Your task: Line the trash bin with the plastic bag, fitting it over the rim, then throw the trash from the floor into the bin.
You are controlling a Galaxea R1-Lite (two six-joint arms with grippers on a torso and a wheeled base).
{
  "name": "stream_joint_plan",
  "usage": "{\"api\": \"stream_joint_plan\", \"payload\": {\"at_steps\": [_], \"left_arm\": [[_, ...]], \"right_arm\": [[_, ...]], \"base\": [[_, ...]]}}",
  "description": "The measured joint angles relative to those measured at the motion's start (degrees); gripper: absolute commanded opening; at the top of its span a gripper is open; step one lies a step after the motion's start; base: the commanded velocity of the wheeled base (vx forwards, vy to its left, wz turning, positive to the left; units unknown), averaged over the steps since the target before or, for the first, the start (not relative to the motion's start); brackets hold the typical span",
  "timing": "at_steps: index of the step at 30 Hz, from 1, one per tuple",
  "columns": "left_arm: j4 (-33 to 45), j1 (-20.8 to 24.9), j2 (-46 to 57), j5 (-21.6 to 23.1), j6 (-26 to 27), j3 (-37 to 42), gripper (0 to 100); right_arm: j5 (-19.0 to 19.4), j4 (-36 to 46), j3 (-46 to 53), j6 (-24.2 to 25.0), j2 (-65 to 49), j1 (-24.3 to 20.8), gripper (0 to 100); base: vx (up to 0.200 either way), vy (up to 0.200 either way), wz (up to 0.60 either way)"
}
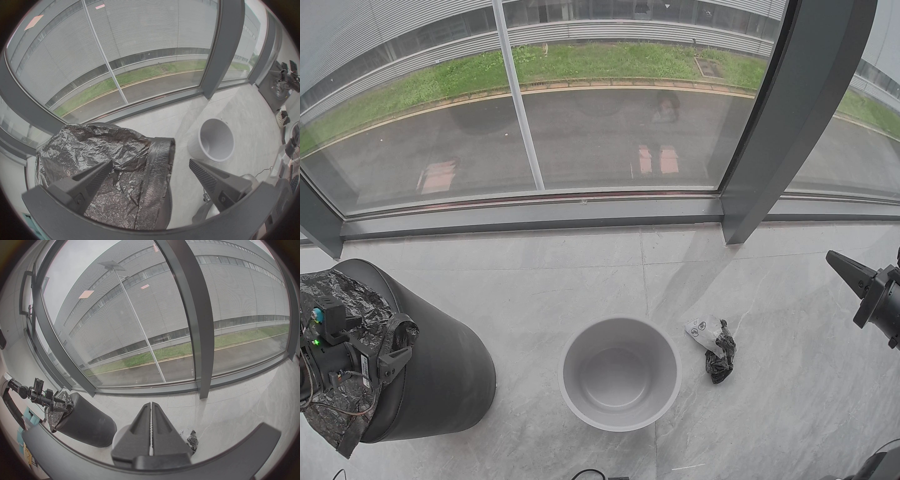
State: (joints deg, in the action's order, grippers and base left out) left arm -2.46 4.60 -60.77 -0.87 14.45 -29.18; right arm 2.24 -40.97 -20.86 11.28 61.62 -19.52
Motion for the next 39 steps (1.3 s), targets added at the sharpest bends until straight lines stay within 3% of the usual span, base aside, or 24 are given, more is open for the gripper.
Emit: {"api": "stream_joint_plan", "payload": {"at_steps": [8,17,29,30,39], "left_arm": [[-0.8,-1.9,-3.3,-0.9,0.2,-0.2,100],[-10.0,-2.5,-7.5,-1.3,0.2,1.1,100],[-10.7,-3.2,-9.6,-1.8,0.2,1.3,100],[-10.7,-3.3,-9.6,-1.8,0.1,1.3,0],[-13.6,-3.1,-7.4,-1.4,-0.7,2.5,0]], "right_arm": [[0.0,0.0,0.1,0.0,0.4,-0.1,0],[0.0,0.1,0.1,0.0,0.5,-0.1,0],[0.0,0.1,0.2,0.2,0.5,-0.2,0],[0.0,0.1,0.2,0.2,0.5,-0.2,0],[0.0,0.1,0.3,0.2,0.5,-0.2,0]], "base": [[0.000,0.000,0.00],[0.000,0.000,0.00],[0.000,0.000,0.00],[0.000,0.000,0.00],[0.000,0.000,0.00]]}}
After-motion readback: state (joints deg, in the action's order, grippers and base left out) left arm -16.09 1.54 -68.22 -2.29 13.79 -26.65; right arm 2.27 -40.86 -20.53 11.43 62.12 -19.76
